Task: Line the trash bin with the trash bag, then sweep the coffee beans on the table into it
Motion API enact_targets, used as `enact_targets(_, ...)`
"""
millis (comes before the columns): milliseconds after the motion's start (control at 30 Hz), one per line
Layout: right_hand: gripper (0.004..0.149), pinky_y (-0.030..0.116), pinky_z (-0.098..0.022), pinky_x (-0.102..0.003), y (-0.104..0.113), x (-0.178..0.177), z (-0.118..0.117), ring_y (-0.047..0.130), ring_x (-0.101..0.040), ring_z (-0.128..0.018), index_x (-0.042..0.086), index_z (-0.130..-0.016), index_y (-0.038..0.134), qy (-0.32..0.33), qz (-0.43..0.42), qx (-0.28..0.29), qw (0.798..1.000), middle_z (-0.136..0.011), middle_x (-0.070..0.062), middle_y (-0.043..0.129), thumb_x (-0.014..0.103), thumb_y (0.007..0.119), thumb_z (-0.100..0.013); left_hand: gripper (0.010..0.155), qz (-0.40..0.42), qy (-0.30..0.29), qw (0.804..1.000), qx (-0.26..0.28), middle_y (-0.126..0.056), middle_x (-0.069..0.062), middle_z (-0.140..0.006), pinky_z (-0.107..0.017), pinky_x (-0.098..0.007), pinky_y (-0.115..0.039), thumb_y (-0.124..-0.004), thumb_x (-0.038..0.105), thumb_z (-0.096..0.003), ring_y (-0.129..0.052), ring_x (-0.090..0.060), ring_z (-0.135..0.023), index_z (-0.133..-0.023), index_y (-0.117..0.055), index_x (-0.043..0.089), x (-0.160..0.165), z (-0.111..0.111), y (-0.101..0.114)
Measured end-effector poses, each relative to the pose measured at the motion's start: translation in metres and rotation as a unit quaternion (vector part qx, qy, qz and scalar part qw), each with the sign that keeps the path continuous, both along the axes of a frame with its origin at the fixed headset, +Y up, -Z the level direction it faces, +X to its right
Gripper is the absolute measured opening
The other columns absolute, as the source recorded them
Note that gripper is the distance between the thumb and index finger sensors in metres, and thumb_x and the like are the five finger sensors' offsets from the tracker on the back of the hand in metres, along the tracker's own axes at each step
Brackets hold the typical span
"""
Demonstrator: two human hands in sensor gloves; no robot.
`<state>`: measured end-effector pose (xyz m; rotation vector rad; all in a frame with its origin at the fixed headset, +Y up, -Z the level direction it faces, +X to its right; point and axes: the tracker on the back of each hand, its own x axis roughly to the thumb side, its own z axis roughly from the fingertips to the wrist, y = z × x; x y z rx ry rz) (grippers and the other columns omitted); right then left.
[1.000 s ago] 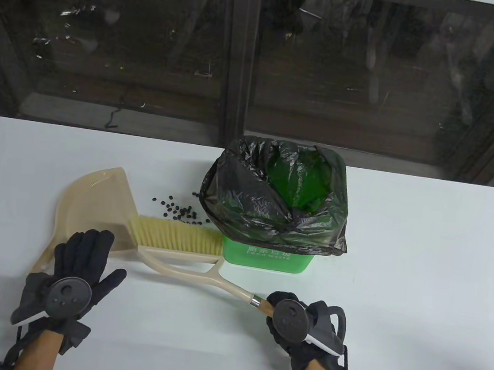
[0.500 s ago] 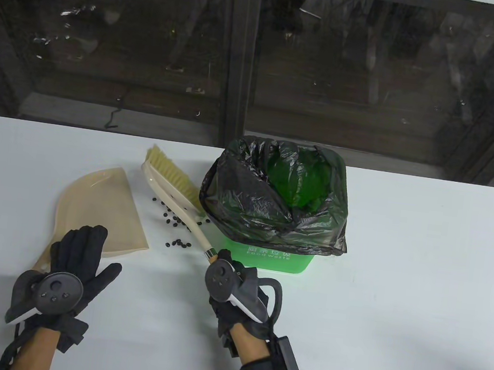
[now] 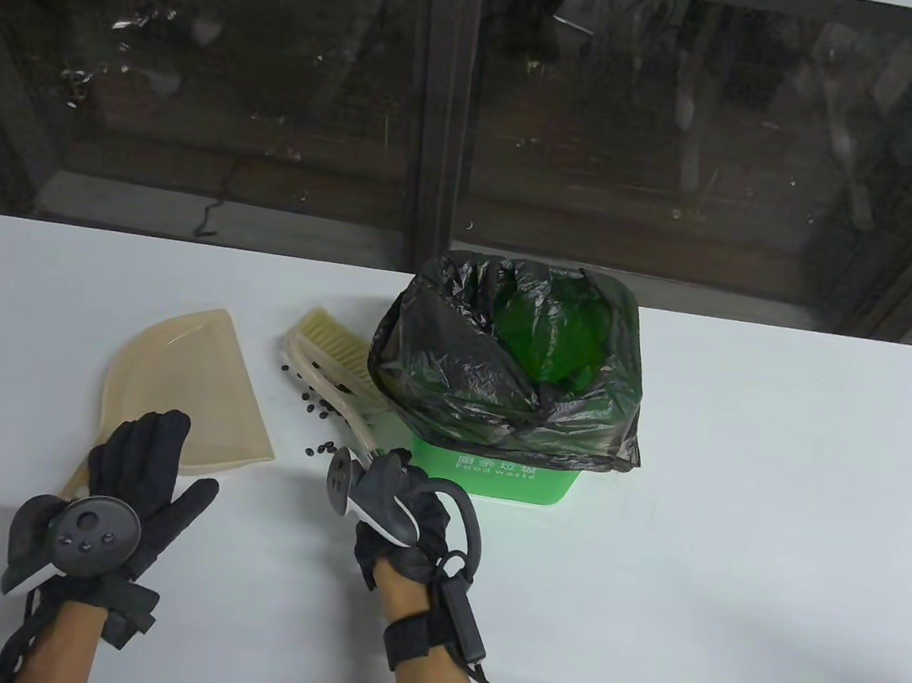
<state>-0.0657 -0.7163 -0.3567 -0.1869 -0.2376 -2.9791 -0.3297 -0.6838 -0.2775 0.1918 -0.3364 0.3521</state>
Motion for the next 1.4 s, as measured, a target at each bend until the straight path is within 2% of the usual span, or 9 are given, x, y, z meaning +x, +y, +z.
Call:
enact_targets(400, 0.062, 0.090, -0.022, -0.035, 0.036, 0.014, 0.031, 0.096, -0.010, -0.035, 0.005, -0.102, 0.044, 0.041, -0.046, -0.022, 0.998, -0.075, -0.011, 0.081, 0.033, 0.070, -0.053, 0.077, 0.014, 0.001, 1.000, -0.019, -0.016, -0.042, -0.118, -0.063, -0.079, -0.019, -0.046, 0.047, -0.0735, -0.019, -0.073, -0.098, -0.120, -0.012, -0.005, -0.001, -0.002, -0.004)
enact_targets(567, 0.062, 0.091, -0.022, -0.033, 0.062, 0.005, 0.029, 0.096, -0.008, -0.036, 0.005, -0.101, 0.042, 0.036, -0.167, 0.016, 0.985, -0.076, -0.009, 0.080, 0.034, 0.069, -0.054, 0.077, 0.022, 0.002, 1.000, -0.018, -0.016, -0.042, -0.118, -0.064, -0.079, -0.019, -0.046, 0.047, -0.0735, -0.019, -0.073, -0.098, -0.120, -0.011, -0.005, -0.003, -0.003, -0.003)
enact_targets(700, 0.062, 0.091, -0.022, -0.032, 0.057, -0.012, 0.021, 0.096, -0.007, -0.037, 0.004, -0.101, 0.040, 0.012, -0.350, -0.024, 0.936, -0.076, -0.008, 0.080, 0.035, 0.068, -0.054, 0.077, 0.030, 0.004, 0.999, -0.018, -0.016, -0.042, -0.118, -0.063, -0.079, -0.019, -0.046, 0.047, -0.0735, -0.019, -0.073, -0.098, -0.120, -0.011, -0.005, -0.004, -0.003, -0.003)
enact_targets(833, 0.063, 0.092, -0.022, -0.030, 0.034, -0.034, 0.006, 0.097, -0.005, -0.036, 0.003, -0.101, 0.038, -0.039, -0.501, -0.093, 0.860, -0.076, -0.007, 0.079, 0.036, 0.065, -0.055, 0.077, 0.031, 0.006, 0.999, -0.017, -0.016, -0.043, -0.117, -0.063, -0.079, -0.019, -0.046, 0.047, -0.0735, -0.019, -0.074, -0.097, -0.119, -0.011, -0.005, -0.006, -0.002, -0.003)
enact_targets(933, 0.063, 0.092, -0.022, -0.029, 0.016, -0.043, -0.004, 0.097, -0.004, -0.037, 0.002, -0.101, 0.036, -0.062, -0.569, -0.137, 0.809, -0.077, -0.007, 0.078, 0.036, 0.063, -0.055, 0.077, 0.038, 0.010, 0.999, -0.014, -0.016, -0.043, -0.117, -0.063, -0.079, -0.019, -0.046, 0.047, -0.0735, -0.019, -0.073, -0.097, -0.119, -0.011, -0.005, -0.007, -0.002, -0.002)
enact_targets(1033, 0.063, 0.092, -0.025, -0.029, -0.004, -0.048, -0.015, 0.096, -0.004, -0.039, 0.002, -0.101, 0.034, -0.076, -0.645, -0.188, 0.737, -0.079, -0.006, 0.077, 0.036, 0.063, -0.057, 0.077, 0.048, 0.013, 0.999, -0.015, -0.016, -0.042, -0.118, -0.063, -0.079, -0.019, -0.046, 0.047, -0.0736, -0.018, -0.073, -0.097, -0.120, -0.011, -0.005, -0.010, -0.003, -0.002)
enact_targets(1167, 0.064, 0.092, -0.027, -0.028, -0.021, -0.053, -0.024, 0.095, -0.003, -0.041, 0.001, -0.101, 0.030, -0.107, -0.708, -0.226, 0.660, -0.080, -0.006, 0.075, 0.036, 0.061, -0.058, 0.077, 0.059, 0.019, 0.998, -0.018, -0.015, -0.043, -0.118, -0.063, -0.079, -0.019, -0.046, 0.047, -0.0737, -0.018, -0.073, -0.098, -0.120, -0.011, -0.005, -0.013, -0.004, -0.002)
enact_targets(1300, 0.064, 0.093, -0.028, -0.027, -0.036, -0.056, -0.029, 0.095, -0.002, -0.043, 0.000, -0.101, 0.028, -0.111, -0.738, -0.238, 0.622, -0.081, -0.005, 0.073, 0.036, 0.059, -0.059, 0.077, 0.059, 0.019, 0.998, -0.019, -0.015, -0.043, -0.118, -0.063, -0.079, -0.019, -0.046, 0.047, -0.0737, -0.018, -0.073, -0.098, -0.120, -0.011, -0.005, -0.012, -0.004, -0.002)
enact_targets(1400, 0.064, 0.094, -0.027, -0.026, -0.041, -0.054, -0.028, 0.097, -0.002, -0.042, -0.003, -0.100, 0.027, -0.126, -0.735, -0.244, 0.621, -0.080, -0.006, 0.073, 0.037, 0.057, -0.059, 0.077, 0.055, 0.020, 0.998, -0.016, -0.016, -0.043, -0.118, -0.063, -0.079, -0.019, -0.046, 0.047, -0.0738, -0.018, -0.073, -0.098, -0.120, -0.011, -0.005, -0.013, -0.004, -0.002)
